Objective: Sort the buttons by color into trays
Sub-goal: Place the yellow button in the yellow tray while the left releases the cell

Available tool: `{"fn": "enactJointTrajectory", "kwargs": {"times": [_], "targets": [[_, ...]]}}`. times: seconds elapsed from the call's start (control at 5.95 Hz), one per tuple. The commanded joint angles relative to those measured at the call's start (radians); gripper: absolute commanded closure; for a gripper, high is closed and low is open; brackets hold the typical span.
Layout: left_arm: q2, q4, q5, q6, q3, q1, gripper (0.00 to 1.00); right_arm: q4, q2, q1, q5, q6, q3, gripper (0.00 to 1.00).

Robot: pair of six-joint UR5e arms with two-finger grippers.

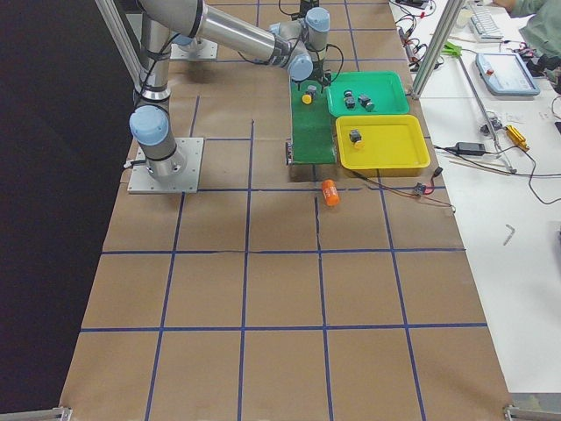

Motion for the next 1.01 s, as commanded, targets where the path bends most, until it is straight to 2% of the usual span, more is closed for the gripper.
{"fn": "enactJointTrajectory", "kwargs": {"times": [0.0, 0.17, 0.34, 0.5, 0.67, 0.84], "targets": [[0.020, -0.015, -0.007, -0.059, 0.019, -0.002, 0.02, -0.004, -0.001, -0.062, -0.009, -0.054, 0.010, 0.01], [0.009, -0.111, -0.021, -0.207, 0.088, -0.014, 0.02, 0.002, -0.015, -0.114, -0.009, -0.085, 0.033, 0.20], [0.014, -0.299, -0.060, -0.330, 0.219, -0.020, 0.02, -0.001, -0.030, -0.131, -0.077, -0.140, 0.066, 0.57], [0.020, -0.472, -0.071, -0.539, 0.360, -0.058, 0.02, 0.004, -0.040, -0.149, -0.096, -0.168, 0.070, 0.70], [0.021, -0.506, -0.093, -0.822, 0.466, -0.094, 0.02, 0.007, -0.053, -0.166, -0.101, -0.202, 0.071, 0.84], [0.043, -0.518, -0.110, -1.008, 0.486, -0.102, 0.02, 0.037, -0.081, -0.189, -0.110, -0.229, 0.068, 0.92]]}}
